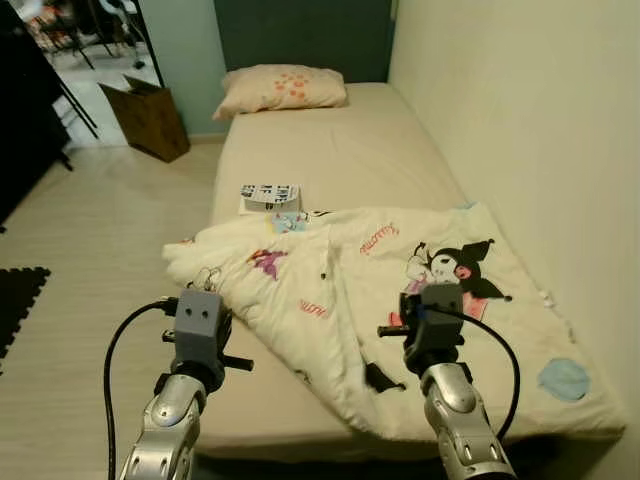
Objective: Clean up the room
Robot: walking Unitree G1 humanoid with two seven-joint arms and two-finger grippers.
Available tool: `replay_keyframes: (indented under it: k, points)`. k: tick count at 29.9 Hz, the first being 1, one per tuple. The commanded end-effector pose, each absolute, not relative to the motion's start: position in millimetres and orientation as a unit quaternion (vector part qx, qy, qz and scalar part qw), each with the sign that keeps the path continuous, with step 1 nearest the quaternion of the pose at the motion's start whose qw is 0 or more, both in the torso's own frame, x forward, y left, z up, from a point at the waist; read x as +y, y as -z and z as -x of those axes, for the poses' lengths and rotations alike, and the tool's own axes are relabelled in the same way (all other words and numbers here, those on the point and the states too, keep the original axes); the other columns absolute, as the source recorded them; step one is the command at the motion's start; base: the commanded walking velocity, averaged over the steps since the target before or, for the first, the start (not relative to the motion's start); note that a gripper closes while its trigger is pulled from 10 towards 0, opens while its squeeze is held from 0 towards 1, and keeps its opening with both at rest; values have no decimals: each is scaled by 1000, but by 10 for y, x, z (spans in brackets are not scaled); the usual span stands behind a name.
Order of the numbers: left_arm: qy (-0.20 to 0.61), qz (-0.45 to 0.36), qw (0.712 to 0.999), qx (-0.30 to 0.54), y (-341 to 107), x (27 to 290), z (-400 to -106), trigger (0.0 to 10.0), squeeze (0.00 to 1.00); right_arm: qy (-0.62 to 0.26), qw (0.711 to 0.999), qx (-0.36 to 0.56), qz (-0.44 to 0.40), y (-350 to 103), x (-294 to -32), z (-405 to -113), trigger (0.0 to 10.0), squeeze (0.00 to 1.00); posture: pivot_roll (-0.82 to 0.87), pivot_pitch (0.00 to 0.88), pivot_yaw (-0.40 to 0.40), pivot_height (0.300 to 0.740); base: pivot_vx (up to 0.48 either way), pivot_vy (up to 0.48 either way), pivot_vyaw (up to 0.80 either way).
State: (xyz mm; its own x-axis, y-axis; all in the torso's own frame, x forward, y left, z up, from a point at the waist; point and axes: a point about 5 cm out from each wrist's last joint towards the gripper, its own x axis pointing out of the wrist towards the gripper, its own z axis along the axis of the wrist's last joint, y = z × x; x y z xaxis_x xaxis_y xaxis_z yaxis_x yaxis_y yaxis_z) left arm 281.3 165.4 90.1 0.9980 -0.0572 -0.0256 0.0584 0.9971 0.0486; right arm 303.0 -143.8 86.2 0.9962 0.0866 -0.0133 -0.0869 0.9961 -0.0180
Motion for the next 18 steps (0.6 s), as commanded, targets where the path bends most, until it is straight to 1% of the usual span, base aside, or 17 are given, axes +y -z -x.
replay_keyframes:
  k: [1, 12, 15, 18]
  points:
    - [25, -35, 999, 18, -867, 1678, -2789, 10000, 0, -39, 999, 15, 7, -819, -1470, -3012, 10000, 0, -67, 101, 43, 740, 0, 0, 0]
    - [48, -56, 997, 21, -884, 1632, -2815, 10000, 0, -32, 999, 21, 2, -797, -1487, -3007, 10000, 0, -65, 102, 46, 740, 0, 0, 0]
    - [54, -74, 995, 30, -854, 1631, -2812, 10000, 0, -32, 999, 20, 2, -797, -1486, -3008, 10000, 0, -67, 95, 53, 740, 0, 0, 0]
    - [55, -81, 995, 29, -853, 1633, -2811, 10000, 0, -32, 999, 20, 2, -797, -1484, -3009, 10000, 0, -67, 95, 53, 740, 0, -480, 0]
